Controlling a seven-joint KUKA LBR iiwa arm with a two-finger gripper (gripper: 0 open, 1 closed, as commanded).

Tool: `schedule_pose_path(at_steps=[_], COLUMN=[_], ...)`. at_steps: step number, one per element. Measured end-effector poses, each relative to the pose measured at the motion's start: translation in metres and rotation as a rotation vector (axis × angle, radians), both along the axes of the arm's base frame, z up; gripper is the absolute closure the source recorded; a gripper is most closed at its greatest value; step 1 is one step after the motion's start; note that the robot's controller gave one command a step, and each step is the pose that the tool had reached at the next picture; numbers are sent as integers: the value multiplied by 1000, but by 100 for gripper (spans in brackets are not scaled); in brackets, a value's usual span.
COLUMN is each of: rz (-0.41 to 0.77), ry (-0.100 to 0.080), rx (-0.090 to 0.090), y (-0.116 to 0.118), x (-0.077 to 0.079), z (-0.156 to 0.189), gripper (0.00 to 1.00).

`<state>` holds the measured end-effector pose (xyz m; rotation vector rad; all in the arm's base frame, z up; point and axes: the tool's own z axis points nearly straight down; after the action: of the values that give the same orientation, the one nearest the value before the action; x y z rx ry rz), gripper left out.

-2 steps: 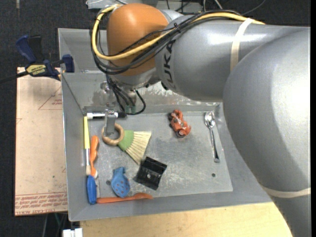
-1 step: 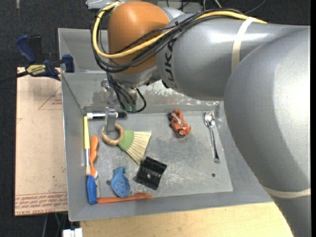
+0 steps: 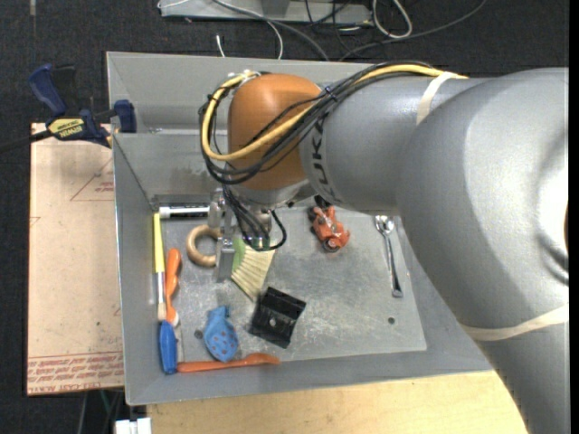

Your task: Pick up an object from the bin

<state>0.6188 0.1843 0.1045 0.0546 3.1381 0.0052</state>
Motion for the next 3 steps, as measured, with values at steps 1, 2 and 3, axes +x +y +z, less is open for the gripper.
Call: schedule_pose_path(at_steps=[1,2,3], rz=[-26,-124,-237], ry=[-2,1,-2], rx=[2,0,5], y=[-13,-27,-37], x=[-10,-24,-20], z=[-22,-4,-36], gripper=[0,0,0])
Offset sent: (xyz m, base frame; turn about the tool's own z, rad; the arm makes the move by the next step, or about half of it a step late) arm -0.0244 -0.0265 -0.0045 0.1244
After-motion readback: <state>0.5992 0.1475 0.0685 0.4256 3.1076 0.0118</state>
